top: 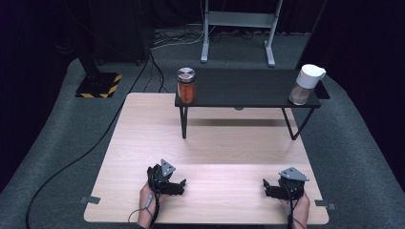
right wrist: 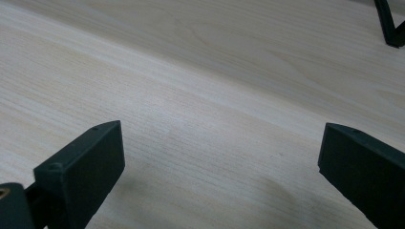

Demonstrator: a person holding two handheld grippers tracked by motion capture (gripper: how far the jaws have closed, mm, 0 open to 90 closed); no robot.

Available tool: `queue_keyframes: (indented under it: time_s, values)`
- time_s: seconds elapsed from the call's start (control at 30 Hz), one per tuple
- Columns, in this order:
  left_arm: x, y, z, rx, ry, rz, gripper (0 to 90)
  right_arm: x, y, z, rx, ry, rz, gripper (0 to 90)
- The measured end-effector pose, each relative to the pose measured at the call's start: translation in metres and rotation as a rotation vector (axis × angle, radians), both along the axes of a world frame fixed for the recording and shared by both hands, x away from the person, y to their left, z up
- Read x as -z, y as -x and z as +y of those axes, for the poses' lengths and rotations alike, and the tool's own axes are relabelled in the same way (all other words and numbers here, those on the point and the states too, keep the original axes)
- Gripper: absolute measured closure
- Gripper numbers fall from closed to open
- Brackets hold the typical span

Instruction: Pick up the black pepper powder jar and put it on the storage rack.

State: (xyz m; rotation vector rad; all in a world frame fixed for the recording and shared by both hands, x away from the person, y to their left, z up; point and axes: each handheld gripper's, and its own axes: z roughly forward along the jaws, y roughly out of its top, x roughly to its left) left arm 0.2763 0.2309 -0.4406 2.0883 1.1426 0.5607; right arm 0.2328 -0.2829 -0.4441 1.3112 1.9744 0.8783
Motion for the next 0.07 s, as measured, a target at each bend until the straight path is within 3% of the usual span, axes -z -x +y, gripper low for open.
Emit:
queue_keyframes:
  time_s: [0.07]
  values:
    - [0.0001,-0.0001,0.0001,-0.001,0.002,0.001,1.2,-0.0002,-0.0002,0.0014,-0.002,0.010,0.001,0.5]
